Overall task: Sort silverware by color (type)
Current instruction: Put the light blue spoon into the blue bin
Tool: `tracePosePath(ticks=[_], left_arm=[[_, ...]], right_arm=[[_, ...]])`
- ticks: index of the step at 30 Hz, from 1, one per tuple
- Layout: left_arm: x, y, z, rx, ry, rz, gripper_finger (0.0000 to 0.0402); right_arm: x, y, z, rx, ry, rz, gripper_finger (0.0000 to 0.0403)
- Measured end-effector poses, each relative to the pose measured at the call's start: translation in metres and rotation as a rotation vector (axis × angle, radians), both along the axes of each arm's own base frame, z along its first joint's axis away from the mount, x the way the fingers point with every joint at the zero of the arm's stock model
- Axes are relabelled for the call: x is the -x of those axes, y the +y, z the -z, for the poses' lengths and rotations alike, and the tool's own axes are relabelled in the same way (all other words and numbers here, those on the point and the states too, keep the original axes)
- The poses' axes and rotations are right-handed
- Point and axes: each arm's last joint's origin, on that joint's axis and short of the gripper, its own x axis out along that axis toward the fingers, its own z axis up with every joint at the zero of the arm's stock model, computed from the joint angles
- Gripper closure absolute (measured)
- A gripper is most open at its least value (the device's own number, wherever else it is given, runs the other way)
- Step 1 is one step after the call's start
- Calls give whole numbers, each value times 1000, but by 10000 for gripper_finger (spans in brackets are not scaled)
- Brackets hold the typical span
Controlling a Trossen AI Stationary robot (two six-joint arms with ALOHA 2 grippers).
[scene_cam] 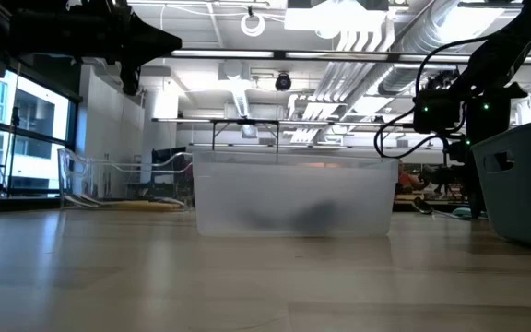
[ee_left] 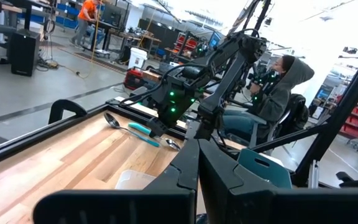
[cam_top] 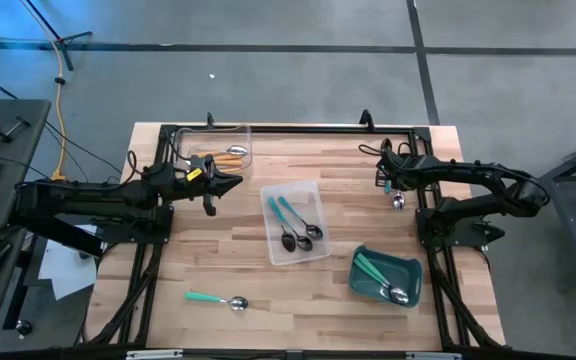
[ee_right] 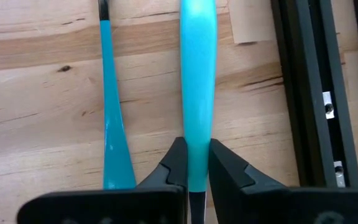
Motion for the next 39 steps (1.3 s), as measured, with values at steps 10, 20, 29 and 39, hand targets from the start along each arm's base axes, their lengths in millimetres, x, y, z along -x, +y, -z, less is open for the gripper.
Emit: tracePosePath(ticks=[10, 20, 29, 39], left_arm=[[0, 0, 0, 10, -2, 8, 401], [0, 0, 0, 9, -2, 10, 402], [0, 0, -4, 16, -49, 11, 401], [1, 0, -9, -5, -90, 10, 401]], right_arm=[[0, 0, 0, -12, -8, 1, 380], [0, 1, 0, -15, -8, -1, 380], [0, 1, 0, -16, -4, -23, 380], [1, 2, -4, -15, -34, -56, 380]])
